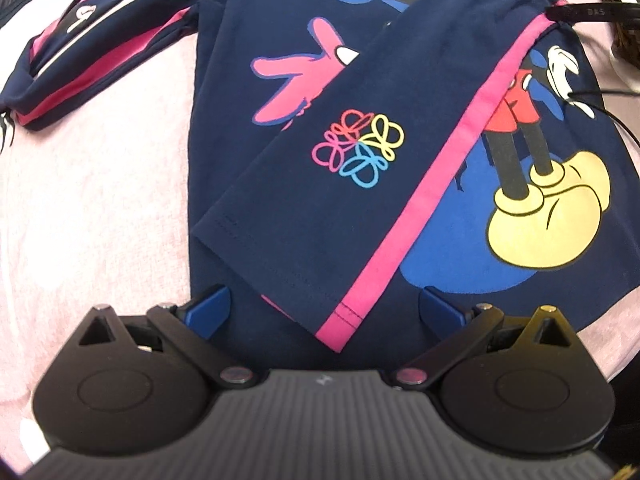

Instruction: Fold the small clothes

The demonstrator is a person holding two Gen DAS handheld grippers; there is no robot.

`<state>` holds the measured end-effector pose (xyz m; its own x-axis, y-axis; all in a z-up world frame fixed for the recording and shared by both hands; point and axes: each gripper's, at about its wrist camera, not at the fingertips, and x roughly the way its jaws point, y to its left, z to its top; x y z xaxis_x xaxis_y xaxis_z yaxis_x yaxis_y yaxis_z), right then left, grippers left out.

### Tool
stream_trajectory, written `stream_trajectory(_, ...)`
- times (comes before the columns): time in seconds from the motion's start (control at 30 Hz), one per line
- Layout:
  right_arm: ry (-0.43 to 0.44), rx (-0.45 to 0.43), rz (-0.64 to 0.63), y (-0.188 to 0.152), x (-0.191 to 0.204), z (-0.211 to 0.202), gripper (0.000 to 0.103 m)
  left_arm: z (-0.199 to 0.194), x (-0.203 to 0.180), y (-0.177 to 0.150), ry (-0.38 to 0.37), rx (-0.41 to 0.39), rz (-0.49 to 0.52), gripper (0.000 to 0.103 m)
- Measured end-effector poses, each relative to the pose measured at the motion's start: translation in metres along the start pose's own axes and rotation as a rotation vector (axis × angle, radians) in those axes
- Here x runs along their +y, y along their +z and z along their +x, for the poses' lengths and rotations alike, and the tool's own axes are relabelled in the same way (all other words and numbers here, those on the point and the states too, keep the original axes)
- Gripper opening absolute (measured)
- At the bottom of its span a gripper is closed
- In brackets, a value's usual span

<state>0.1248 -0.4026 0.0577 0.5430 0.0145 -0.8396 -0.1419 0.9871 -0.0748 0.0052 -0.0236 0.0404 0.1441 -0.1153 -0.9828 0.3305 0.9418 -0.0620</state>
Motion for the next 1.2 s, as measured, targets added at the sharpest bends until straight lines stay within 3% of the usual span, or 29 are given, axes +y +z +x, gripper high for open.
stream_trajectory(0.07, -0.018, 0.04, 0.041, 0.001, -0.004, -0.009, 0.03, -0.001, -0.002, -0.003, 0.0, -0.013, -0.004, 0.103)
stream_trajectory(0.13, -0.044, 0.123, 0.067, 0.002, -0.005, -0.014, 0.038, -0.002, -0.002, -0.004, 0.002, -0.018, -0.006, 0.103)
stream_trajectory(0.17, -0.033, 0.106, 0.064, 0.004, -0.004, -0.02, 0.038, -0.002, -0.004, -0.006, 0.002, -0.018, -0.009, 0.103)
stream_trajectory(0.23, 0.014, -0.007, 0.023, 0.009, -0.001, -0.039, 0.038, -0.003, -0.003, -0.007, 0.0, -0.017, -0.014, 0.103)
stream_trajectory(0.3, 0.011, -0.068, 0.011, 0.019, 0.005, -0.048, 0.047, -0.005, -0.004, -0.012, -0.002, -0.015, -0.012, 0.103)
stream_trajectory(0.37, 0.037, -0.096, 0.024, 0.029, 0.009, -0.046, 0.065, -0.005, -0.005, -0.013, 0.005, -0.012, 0.005, 0.103)
stream_trajectory(0.47, 0.039, -0.083, 0.022, 0.037, 0.014, -0.023, 0.065, 0.0, -0.008, -0.009, 0.017, -0.002, 0.011, 0.103)
stream_trajectory(0.6, 0.04, 0.053, 0.085, 0.018, 0.008, -0.003, 0.065, 0.001, -0.008, -0.01, 0.018, -0.018, -0.017, 0.103)
stream_trajectory(0.67, 0.054, 0.009, 0.102, 0.006, 0.007, -0.008, 0.066, 0.0, -0.008, -0.012, 0.021, -0.031, -0.028, 0.103)
stream_trajectory(0.8, 0.048, 0.028, 0.074, 0.009, 0.015, -0.027, 0.066, -0.019, 0.006, -0.012, 0.028, -0.095, -0.093, 0.103)
stream_trajectory(0.9, 0.098, -0.032, 0.118, 0.012, 0.016, -0.054, 0.068, -0.047, 0.029, -0.001, 0.012, -0.2, -0.174, 0.103)
stream_trajectory(0.97, 0.126, -0.06, 0.137, 0.011, 0.025, -0.064, 0.082, -0.06, 0.051, 0.013, 0.024, -0.247, -0.24, 0.103)
stream_trajectory(1.1, 0.224, -0.066, 0.155, 0.007, 0.043, -0.07, 0.084, -0.073, 0.093, 0.037, 0.04, -0.283, -0.348, 0.103)
stream_trajectory(1.2, 0.33, -0.051, 0.2, 0.016, 0.056, -0.067, 0.084, -0.071, 0.101, 0.041, 0.036, -0.287, -0.358, 0.103)
